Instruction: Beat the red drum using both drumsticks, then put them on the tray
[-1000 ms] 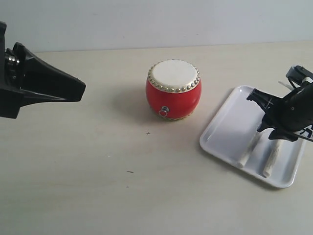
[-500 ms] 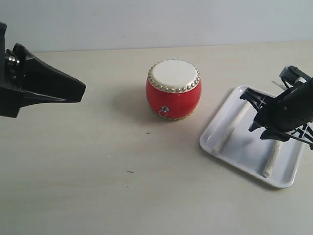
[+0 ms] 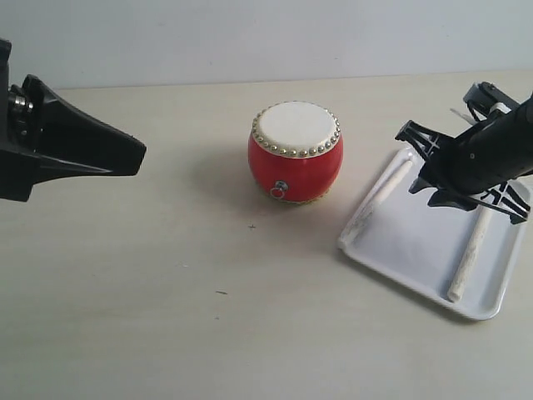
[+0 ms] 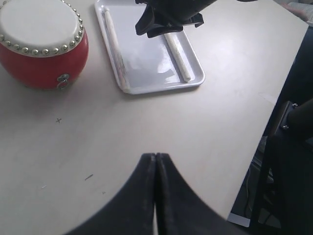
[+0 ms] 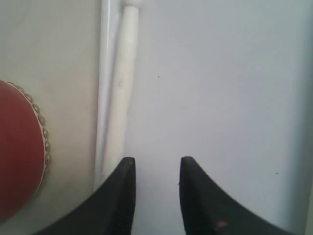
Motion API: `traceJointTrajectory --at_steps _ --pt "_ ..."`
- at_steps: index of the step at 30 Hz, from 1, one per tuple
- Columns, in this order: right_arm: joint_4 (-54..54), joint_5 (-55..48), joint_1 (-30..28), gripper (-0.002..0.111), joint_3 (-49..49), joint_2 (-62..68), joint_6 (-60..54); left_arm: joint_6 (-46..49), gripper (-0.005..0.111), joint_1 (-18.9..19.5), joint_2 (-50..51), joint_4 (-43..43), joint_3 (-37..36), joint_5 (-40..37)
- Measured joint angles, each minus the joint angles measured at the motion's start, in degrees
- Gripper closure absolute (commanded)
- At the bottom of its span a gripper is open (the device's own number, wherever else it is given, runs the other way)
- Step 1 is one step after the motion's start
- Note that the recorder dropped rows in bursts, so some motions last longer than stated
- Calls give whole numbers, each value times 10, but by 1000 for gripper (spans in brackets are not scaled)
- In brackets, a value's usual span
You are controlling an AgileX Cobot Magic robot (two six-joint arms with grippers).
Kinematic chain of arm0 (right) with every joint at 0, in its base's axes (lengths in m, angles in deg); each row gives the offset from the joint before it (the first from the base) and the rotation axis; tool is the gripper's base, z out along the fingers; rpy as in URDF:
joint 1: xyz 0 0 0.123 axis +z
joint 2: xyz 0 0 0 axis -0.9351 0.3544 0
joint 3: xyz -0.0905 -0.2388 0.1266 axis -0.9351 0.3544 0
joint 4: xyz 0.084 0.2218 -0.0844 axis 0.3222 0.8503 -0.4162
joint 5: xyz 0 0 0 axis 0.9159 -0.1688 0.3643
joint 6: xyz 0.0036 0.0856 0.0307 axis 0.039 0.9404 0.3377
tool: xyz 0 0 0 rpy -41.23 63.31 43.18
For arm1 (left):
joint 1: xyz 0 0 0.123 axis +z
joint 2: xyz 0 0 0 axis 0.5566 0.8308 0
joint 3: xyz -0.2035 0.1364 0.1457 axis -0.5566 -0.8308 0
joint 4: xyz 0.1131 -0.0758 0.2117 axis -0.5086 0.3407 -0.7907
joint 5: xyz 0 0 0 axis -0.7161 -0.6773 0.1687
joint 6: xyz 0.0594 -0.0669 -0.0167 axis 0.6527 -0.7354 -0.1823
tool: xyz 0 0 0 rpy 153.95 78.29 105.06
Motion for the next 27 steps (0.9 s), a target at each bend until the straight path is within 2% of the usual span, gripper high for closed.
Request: traceJointTrajectory --at_steps 10,15,19,27 --pt "0 -14 4 77 -3 0 -17 0 107 0 0 0 0 0" --pt "1 -8 40 62 -3 0 -11 0 107 0 0 0 0 0" --pt "2 6 60 62 -3 0 22 0 107 0 0 0 0 0" --pt "52 7 64 62 -3 34 43 -2 107 0 0 4 0 -7"
